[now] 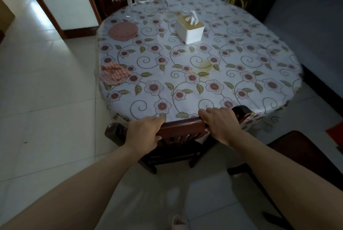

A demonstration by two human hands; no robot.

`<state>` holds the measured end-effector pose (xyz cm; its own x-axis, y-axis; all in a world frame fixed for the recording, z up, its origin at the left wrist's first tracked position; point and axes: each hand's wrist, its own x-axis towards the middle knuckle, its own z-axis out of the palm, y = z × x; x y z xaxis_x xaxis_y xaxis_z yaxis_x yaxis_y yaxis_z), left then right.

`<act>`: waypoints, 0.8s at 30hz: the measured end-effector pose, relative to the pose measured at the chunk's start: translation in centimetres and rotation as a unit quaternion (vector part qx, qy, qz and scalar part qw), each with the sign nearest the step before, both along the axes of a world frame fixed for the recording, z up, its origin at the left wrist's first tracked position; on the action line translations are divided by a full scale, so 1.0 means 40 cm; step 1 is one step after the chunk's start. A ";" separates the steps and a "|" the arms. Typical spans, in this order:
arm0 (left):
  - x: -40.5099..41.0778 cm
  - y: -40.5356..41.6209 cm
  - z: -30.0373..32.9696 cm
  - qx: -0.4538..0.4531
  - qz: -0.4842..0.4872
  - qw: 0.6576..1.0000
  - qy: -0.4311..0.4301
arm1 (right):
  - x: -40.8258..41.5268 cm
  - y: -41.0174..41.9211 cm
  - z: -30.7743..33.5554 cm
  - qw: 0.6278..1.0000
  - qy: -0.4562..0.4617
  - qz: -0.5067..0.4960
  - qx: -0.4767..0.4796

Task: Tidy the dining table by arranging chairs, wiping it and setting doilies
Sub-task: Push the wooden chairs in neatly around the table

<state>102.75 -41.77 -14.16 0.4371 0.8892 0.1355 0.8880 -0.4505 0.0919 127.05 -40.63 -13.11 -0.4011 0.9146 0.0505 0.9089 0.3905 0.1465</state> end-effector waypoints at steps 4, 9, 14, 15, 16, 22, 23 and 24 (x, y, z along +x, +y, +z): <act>0.012 -0.010 -0.025 0.008 -0.009 1.000 -0.002 | 0.016 -0.003 -0.018 1.000 -0.016 0.021 -0.010; 0.023 0.009 -0.029 0.028 -0.009 0.999 -0.015 | 0.032 0.020 -0.015 0.999 0.004 0.032 0.013; 0.002 0.018 -0.040 0.030 -0.024 0.999 -0.019 | 0.018 0.007 -0.038 1.000 0.006 0.019 0.019; -0.006 0.027 -0.037 0.034 -0.025 0.999 -0.020 | 0.010 0.012 -0.039 0.999 0.013 0.014 0.032; -0.013 0.037 -0.033 0.036 -0.021 0.999 -0.023 | 0.000 0.017 -0.040 0.999 0.027 0.011 0.042; -0.034 0.033 -0.039 0.044 -0.003 0.999 -0.018 | -0.025 0.015 -0.056 0.995 0.070 0.011 0.070; -0.032 0.031 -0.041 0.047 -0.001 0.999 -0.019 | -0.022 0.015 -0.056 0.995 0.070 0.016 0.072; -0.028 0.031 -0.042 0.049 0.000 0.999 -0.021 | -0.017 0.016 -0.054 0.995 0.068 0.019 0.074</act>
